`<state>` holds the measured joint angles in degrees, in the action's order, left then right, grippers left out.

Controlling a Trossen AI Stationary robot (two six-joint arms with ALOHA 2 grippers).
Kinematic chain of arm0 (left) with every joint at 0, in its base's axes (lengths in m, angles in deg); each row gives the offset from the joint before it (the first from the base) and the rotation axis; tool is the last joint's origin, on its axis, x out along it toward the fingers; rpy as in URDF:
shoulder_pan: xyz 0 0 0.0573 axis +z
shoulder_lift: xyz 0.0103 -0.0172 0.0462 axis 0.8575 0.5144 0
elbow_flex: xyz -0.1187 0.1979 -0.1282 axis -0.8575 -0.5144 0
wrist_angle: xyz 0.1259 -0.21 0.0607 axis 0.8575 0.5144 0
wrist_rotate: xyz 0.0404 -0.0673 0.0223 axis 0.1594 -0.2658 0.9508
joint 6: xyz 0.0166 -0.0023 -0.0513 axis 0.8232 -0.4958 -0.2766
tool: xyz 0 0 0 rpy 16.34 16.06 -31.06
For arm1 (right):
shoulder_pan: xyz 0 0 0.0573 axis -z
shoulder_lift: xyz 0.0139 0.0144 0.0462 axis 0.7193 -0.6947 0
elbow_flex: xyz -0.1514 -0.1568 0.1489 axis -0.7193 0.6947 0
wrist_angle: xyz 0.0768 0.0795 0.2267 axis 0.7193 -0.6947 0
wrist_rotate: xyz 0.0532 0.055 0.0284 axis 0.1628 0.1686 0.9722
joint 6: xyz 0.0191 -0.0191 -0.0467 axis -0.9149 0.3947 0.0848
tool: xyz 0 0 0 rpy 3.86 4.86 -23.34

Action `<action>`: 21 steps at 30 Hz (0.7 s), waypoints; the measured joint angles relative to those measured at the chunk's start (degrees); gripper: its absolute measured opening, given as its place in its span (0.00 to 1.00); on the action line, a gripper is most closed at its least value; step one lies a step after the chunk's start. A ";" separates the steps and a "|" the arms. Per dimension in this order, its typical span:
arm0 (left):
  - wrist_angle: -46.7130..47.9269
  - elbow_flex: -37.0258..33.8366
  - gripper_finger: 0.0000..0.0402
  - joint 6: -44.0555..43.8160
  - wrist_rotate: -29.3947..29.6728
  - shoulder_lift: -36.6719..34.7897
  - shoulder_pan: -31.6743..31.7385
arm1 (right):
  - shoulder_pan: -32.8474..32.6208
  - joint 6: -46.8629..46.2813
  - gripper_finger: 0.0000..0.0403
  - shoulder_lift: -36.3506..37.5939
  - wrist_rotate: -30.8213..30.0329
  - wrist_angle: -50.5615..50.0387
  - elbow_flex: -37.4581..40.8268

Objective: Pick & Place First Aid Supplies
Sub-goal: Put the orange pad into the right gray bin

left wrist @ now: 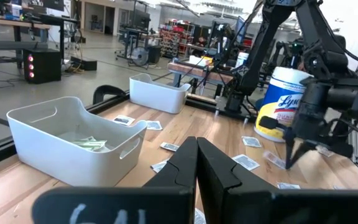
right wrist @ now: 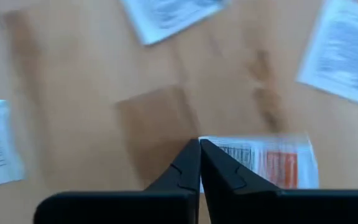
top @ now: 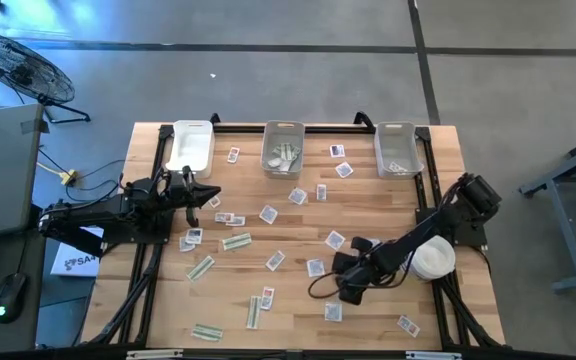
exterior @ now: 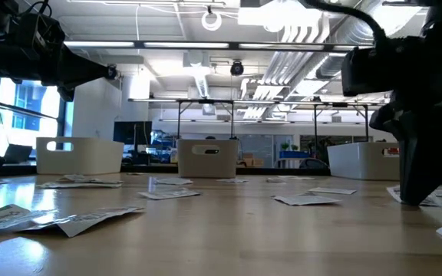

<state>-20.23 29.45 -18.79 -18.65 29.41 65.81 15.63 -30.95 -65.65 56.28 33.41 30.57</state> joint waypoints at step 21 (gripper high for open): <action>0.01 0.00 0.00 0.00 0.00 0.02 0.00 | 0.59 5.00 0.18 3.07 -3.31 3.38 -0.13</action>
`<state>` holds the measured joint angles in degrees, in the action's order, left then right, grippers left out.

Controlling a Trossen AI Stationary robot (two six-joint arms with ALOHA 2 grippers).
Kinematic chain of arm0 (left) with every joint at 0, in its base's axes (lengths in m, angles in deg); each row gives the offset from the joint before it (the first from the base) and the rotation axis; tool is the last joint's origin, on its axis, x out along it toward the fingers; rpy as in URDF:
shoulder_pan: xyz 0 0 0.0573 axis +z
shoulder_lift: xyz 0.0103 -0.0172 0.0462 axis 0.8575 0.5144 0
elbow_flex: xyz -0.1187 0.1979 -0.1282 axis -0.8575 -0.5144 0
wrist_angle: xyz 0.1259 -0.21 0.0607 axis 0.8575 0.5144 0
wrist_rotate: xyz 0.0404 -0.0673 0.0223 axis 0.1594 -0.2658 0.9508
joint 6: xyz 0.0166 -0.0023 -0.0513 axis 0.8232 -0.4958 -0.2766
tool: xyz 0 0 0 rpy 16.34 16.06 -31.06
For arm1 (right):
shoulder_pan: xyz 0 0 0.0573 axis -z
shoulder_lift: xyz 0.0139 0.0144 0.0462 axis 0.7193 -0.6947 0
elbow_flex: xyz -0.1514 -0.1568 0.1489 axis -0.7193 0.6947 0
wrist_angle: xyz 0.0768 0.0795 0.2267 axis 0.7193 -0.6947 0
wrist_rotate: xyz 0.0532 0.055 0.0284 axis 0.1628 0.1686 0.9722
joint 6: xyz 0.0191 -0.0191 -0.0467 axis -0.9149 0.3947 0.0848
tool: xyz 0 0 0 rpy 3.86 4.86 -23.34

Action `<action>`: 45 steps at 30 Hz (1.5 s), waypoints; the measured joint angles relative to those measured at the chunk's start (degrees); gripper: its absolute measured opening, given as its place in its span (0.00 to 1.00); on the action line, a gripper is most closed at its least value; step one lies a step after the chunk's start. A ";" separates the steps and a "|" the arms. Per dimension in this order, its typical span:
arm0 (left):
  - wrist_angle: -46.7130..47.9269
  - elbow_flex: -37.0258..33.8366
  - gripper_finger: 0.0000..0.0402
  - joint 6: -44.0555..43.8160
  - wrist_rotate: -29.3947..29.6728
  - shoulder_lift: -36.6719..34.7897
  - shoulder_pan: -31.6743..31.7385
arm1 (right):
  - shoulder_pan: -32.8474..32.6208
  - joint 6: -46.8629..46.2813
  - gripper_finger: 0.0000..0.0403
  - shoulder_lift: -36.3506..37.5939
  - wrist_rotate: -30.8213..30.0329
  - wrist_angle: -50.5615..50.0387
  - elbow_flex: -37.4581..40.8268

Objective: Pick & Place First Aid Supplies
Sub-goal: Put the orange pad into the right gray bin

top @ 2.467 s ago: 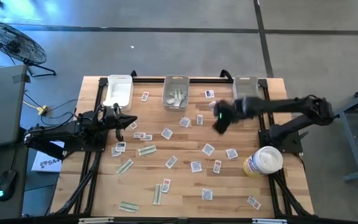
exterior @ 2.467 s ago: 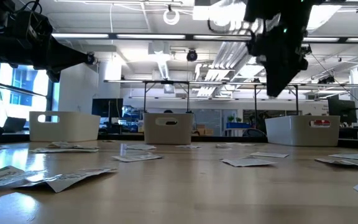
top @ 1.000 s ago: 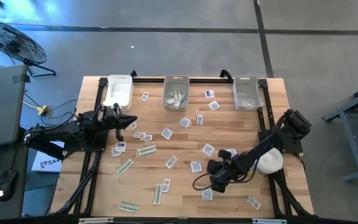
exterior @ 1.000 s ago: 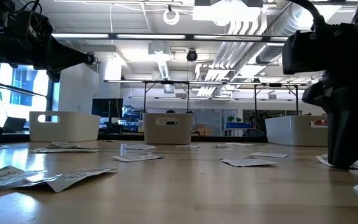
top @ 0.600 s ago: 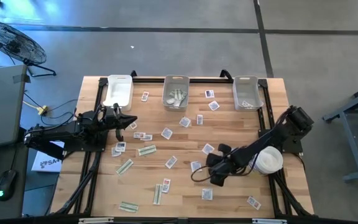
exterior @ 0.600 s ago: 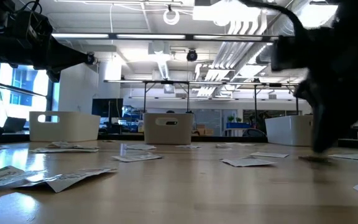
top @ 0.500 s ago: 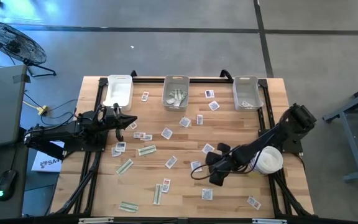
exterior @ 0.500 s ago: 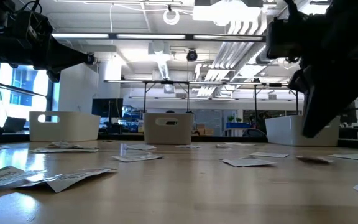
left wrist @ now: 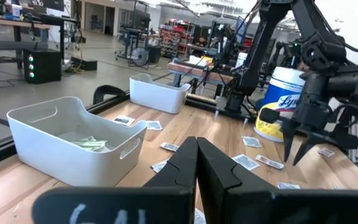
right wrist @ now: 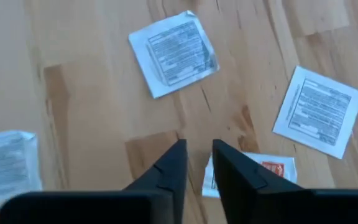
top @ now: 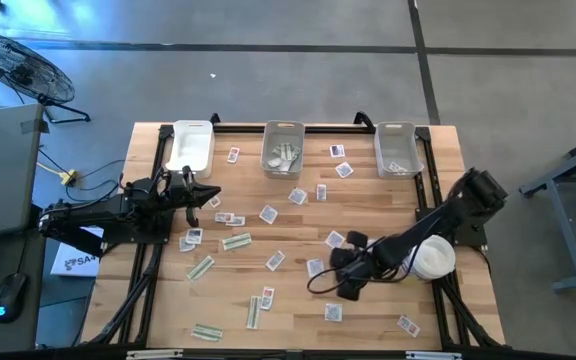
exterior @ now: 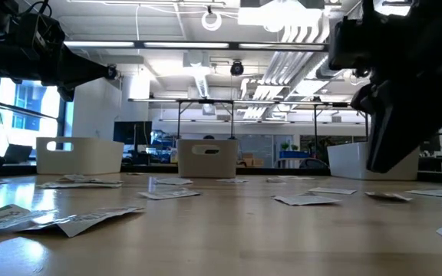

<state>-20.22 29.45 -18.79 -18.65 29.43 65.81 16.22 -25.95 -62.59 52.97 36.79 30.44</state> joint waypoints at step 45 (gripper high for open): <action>-0.01 0.01 0.00 0.00 -0.01 -0.02 -0.02 | -5.86 -17.37 0.24 -5.48 -18.48 -2.62 0.02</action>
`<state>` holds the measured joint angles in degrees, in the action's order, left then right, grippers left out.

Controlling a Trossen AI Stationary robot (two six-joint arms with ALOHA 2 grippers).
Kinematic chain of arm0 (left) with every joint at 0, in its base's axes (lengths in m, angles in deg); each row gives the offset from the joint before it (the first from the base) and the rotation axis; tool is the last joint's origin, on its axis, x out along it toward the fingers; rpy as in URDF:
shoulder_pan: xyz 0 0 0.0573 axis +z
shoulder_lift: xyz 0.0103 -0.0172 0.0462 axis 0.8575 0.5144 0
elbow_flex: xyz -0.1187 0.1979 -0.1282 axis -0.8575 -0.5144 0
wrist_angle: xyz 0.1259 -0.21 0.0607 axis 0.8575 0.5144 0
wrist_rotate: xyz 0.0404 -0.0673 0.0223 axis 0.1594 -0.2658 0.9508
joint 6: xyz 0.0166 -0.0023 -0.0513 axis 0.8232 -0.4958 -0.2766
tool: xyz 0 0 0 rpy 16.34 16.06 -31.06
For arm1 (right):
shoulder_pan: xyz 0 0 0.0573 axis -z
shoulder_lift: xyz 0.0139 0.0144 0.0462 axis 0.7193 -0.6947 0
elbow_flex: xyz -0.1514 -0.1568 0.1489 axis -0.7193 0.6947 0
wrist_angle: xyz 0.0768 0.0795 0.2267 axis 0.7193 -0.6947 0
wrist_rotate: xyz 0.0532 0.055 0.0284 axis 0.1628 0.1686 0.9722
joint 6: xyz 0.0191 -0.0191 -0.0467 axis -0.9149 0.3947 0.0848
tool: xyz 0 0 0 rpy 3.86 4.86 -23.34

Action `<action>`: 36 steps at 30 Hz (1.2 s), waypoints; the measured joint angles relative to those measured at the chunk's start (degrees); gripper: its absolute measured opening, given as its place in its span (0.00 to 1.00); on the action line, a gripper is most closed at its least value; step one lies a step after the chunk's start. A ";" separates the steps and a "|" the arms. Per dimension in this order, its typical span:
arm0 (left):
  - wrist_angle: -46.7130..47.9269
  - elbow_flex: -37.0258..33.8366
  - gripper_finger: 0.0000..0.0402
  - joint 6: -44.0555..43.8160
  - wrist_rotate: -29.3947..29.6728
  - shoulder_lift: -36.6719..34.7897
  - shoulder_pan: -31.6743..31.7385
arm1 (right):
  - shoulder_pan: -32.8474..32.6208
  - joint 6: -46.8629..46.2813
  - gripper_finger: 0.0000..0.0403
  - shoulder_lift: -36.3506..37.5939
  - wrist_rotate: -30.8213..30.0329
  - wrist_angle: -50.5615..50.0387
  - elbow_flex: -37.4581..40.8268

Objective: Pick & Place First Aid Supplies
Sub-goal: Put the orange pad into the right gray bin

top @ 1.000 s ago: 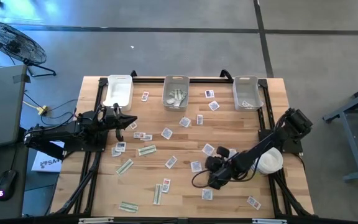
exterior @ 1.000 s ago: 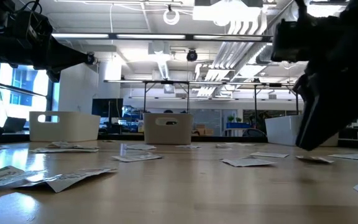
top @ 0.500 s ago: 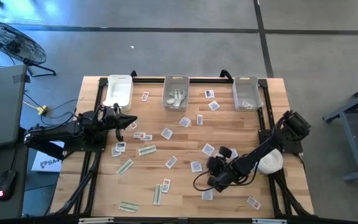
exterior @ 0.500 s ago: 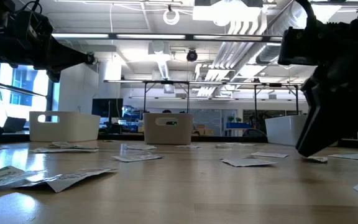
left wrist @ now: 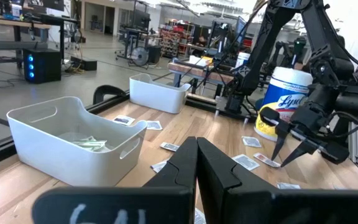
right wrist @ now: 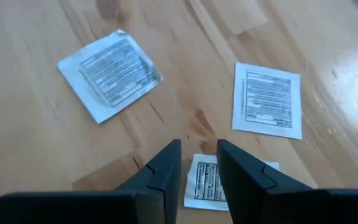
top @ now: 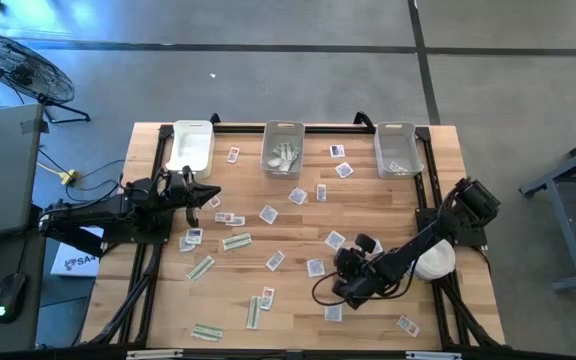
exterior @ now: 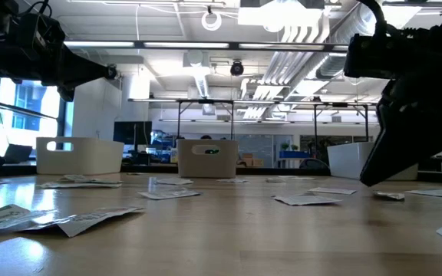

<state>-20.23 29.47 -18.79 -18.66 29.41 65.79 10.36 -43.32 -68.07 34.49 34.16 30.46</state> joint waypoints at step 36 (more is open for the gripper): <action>0.00 -0.01 0.00 0.00 0.02 0.00 0.01 | 3.53 -4.10 0.00 6.71 -1.92 -11.88 -2.60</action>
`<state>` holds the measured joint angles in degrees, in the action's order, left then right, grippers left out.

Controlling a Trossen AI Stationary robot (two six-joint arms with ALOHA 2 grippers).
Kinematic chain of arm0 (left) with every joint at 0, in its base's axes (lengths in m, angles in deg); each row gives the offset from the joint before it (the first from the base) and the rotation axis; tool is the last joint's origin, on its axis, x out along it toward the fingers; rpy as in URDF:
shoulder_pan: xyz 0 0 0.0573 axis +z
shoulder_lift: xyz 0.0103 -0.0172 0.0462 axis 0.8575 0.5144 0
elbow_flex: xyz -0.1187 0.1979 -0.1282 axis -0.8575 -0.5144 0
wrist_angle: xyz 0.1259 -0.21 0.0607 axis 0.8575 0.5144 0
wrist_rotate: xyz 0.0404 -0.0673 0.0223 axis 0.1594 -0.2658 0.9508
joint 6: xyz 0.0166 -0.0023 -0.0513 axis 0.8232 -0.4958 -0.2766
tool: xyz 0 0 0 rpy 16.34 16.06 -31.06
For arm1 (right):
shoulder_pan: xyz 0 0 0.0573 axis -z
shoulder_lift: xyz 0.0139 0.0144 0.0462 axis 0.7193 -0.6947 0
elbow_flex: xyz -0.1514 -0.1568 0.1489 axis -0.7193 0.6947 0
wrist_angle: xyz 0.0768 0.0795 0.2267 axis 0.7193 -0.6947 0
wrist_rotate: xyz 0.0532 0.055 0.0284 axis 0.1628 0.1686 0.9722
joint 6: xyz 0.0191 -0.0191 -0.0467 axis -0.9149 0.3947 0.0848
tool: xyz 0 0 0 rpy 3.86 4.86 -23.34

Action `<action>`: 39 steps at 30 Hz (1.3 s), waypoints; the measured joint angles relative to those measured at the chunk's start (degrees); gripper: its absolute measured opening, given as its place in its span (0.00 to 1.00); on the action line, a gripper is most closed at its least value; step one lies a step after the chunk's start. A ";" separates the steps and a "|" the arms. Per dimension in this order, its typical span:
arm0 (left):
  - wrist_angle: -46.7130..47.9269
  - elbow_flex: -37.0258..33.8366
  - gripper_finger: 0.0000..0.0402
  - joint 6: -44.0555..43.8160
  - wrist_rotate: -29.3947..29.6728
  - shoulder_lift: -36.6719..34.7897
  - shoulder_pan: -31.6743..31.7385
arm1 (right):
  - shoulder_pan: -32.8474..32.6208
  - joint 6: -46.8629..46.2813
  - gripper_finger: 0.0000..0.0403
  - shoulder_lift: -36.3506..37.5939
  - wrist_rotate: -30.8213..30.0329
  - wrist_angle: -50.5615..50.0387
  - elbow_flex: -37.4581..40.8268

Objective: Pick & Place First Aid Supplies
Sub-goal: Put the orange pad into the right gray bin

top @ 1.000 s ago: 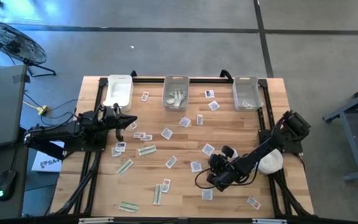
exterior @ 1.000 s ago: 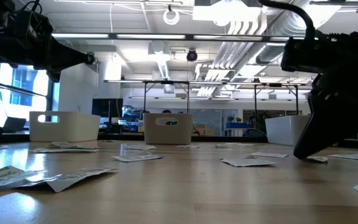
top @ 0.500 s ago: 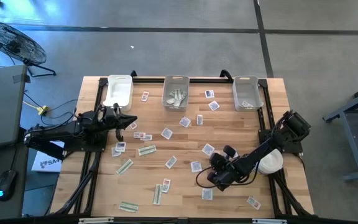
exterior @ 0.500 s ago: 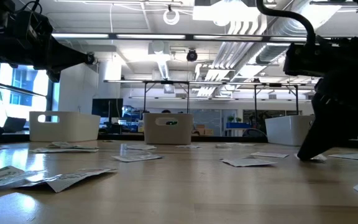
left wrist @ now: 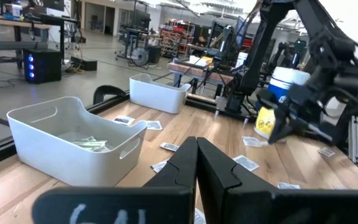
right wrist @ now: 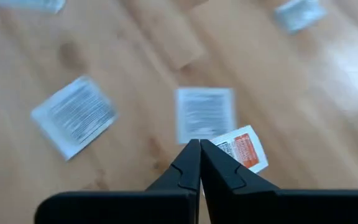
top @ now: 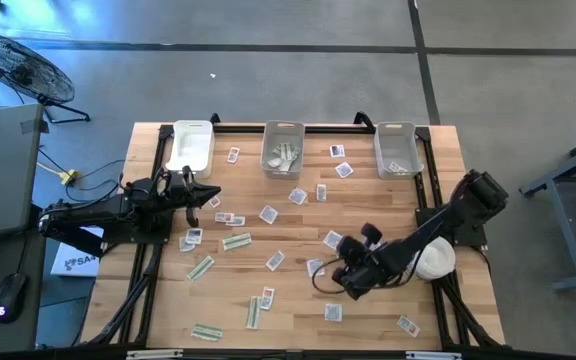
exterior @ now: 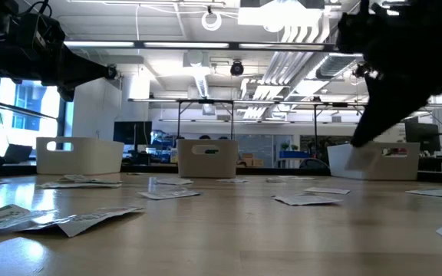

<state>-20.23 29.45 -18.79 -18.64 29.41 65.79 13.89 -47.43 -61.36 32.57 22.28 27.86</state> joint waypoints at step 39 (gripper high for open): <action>0.02 0.01 0.00 0.00 -0.01 0.00 -0.01 | 66.42 25.44 0.00 17.57 1.05 -8.31 11.28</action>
<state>-20.21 29.47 -18.79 -18.64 29.41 65.78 80.30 -21.98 -43.79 33.62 13.97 39.14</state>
